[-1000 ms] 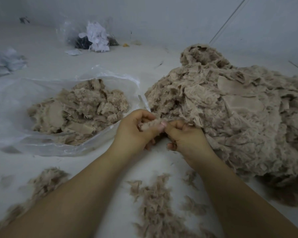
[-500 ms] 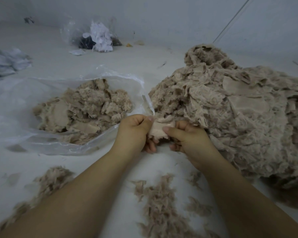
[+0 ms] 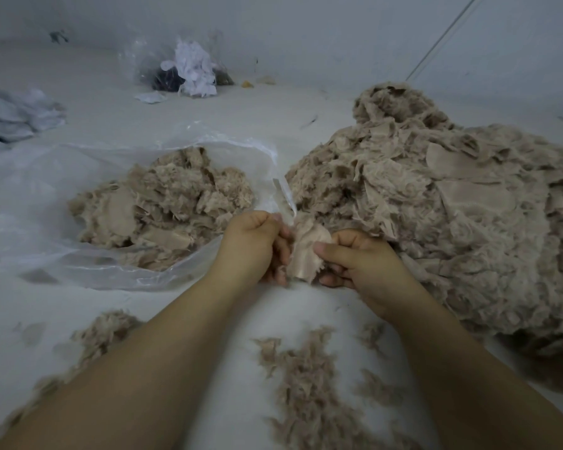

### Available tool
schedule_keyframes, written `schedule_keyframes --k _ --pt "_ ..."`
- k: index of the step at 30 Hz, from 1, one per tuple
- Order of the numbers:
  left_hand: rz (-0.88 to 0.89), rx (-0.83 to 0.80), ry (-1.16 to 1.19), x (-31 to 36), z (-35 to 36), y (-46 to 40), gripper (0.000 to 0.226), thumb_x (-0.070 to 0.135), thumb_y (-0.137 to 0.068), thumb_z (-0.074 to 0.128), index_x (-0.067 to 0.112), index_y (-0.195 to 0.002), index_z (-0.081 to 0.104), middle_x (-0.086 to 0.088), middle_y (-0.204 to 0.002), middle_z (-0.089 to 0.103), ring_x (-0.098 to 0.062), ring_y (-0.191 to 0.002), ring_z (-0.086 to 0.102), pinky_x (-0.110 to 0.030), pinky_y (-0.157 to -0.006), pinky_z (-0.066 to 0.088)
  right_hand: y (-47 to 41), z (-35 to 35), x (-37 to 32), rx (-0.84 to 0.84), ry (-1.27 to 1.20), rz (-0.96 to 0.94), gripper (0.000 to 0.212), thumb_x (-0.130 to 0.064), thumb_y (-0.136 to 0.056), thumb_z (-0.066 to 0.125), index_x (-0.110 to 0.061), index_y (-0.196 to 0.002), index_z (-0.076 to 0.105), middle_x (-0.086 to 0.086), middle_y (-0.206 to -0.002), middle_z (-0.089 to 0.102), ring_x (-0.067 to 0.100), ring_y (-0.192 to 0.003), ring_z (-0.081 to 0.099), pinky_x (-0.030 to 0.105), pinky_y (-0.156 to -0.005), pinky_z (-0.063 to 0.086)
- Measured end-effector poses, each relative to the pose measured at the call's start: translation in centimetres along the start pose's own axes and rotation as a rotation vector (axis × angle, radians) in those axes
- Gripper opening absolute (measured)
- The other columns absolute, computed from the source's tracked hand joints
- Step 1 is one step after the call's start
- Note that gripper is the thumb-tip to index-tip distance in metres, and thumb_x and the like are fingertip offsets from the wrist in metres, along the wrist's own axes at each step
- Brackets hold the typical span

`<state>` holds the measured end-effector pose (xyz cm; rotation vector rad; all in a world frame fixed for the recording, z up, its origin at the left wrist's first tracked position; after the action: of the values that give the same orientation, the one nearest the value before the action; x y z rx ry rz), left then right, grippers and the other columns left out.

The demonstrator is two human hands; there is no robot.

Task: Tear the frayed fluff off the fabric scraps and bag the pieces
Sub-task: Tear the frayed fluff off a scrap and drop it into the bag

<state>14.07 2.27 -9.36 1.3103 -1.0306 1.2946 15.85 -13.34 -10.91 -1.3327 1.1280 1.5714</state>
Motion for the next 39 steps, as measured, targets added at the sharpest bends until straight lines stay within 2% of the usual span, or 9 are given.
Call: schedule_keyframes --k 2,4,9,14,20,25,31,35,39 --pt "-0.038 -0.155 -0.057 -0.3 1.0 0.3 0.045 0.045 -0.096 0.057 0.008 -0.070 0.061 -0.015 -0.051 0.060 -0.023 -0.031 0.050 -0.018 -0.035 0.035 0.0 0.0 -0.1 0.017 -0.004 -0.001 0.025 -0.015 -0.088 0.069 -0.012 -0.068 0.054 -0.004 -0.051 0.046 0.010 -0.052 0.052 0.021 -0.054 0.052" --pt "0.010 -0.257 -0.230 -0.1 1.7 0.7 0.040 0.041 -0.091 0.067 0.013 -0.063 0.062 -0.013 -0.052 0.062 -0.020 -0.031 0.051 -0.017 -0.035 0.034 0.1 -0.2 -0.1 0.039 -0.019 0.011 0.024 -0.016 -0.088 0.068 -0.013 -0.069 0.055 -0.004 -0.051 0.045 0.010 -0.052 0.050 0.022 -0.054 0.052" --pt "-0.004 -0.178 -0.163 -0.1 0.5 0.1 0.036 0.019 -0.099 0.057 0.010 -0.064 0.057 -0.007 -0.045 0.054 -0.015 -0.027 0.042 -0.015 -0.033 0.026 0.4 -0.4 -0.1 0.087 -0.085 0.054 0.023 -0.012 -0.091 0.063 -0.013 -0.070 0.055 -0.003 -0.048 0.043 0.010 -0.050 0.048 0.021 -0.051 0.053" --pt "-0.050 -0.287 -0.220 -0.4 1.3 0.5 0.038 0.046 -0.077 0.075 0.011 -0.077 0.059 -0.008 -0.050 0.057 -0.018 -0.030 0.045 -0.016 -0.034 0.028 0.6 -0.5 -0.1 0.112 -0.113 0.069 0.031 -0.013 -0.091 0.064 -0.016 -0.062 0.056 -0.002 -0.047 0.044 0.009 -0.044 0.047 0.022 -0.049 0.053" --pt "-0.050 -0.446 -0.269 -0.5 1.7 0.9 0.027 0.022 -0.090 0.069 0.008 -0.068 0.063 -0.005 -0.043 0.050 -0.013 -0.031 0.039 -0.016 -0.037 0.027 0.6 -0.5 0.0 0.131 -0.150 0.084 0.049 -0.011 -0.090 0.064 -0.024 -0.043 0.063 -0.005 -0.044 0.043 0.005 -0.040 0.045 0.022 -0.048 0.052" --pt "-0.073 -0.799 -0.316 -0.3 2.7 3.3 0.011 0.014 -0.078 0.078 0.007 -0.072 0.074 -0.006 -0.041 0.054 -0.010 -0.029 0.042 -0.014 -0.036 0.032 0.6 -1.0 0.0 0.180 -0.191 0.084 0.043 -0.007 -0.092 0.061 -0.019 -0.050 0.061 -0.002 -0.044 0.043 0.008 -0.040 0.049 0.024 -0.048 0.053" --pt "-0.152 -0.466 -0.254 -1.0 2.3 1.7 0.049 0.048 -0.058 0.081 0.009 -0.061 0.053 -0.011 -0.043 0.047 -0.017 -0.027 0.039 -0.016 -0.033 0.028 0.7 -0.6 -0.1 0.130 -0.104 0.062 0.028 -0.012 -0.094 0.060 -0.015 -0.066 0.056 -0.003 -0.048 0.045 0.007 -0.046 0.050 0.022 -0.049 0.052" --pt "-0.137 -0.448 -0.258 -1.0 2.4 1.7 0.029 0.021 -0.081 0.078 -0.001 -0.082 0.059 -0.011 -0.048 0.054 -0.016 -0.030 0.045 -0.017 -0.032 0.030 0.7 -0.8 0.0 0.146 -0.148 0.073 0.030 -0.012 -0.093 0.061 -0.015 -0.063 0.060 -0.002 -0.048 0.046 0.008 -0.046 0.050 0.023 -0.048 0.052" --pt "-0.089 -0.617 -0.290 -0.8 2.9 2.4 0.023 0.006 -0.090 0.067 0.008 -0.068 0.069 -0.008 -0.047 0.056 -0.012 -0.031 0.046 -0.017 -0.033 0.032 0.6 -0.9 0.0 0.172 -0.148 0.065 0.036 -0.011 -0.091 0.063 -0.019 -0.056 0.064 -0.002 -0.048 0.046 0.009 -0.045 0.049 0.023 -0.049 0.052"
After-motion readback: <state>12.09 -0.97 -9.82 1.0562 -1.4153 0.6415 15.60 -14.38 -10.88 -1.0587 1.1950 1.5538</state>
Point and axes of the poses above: each hand's wrist, its own y-axis away from the middle knuckle, its own z-axis out of the palm, x = y × z, the point moved 8 cm from there along -y, towards the middle knuckle
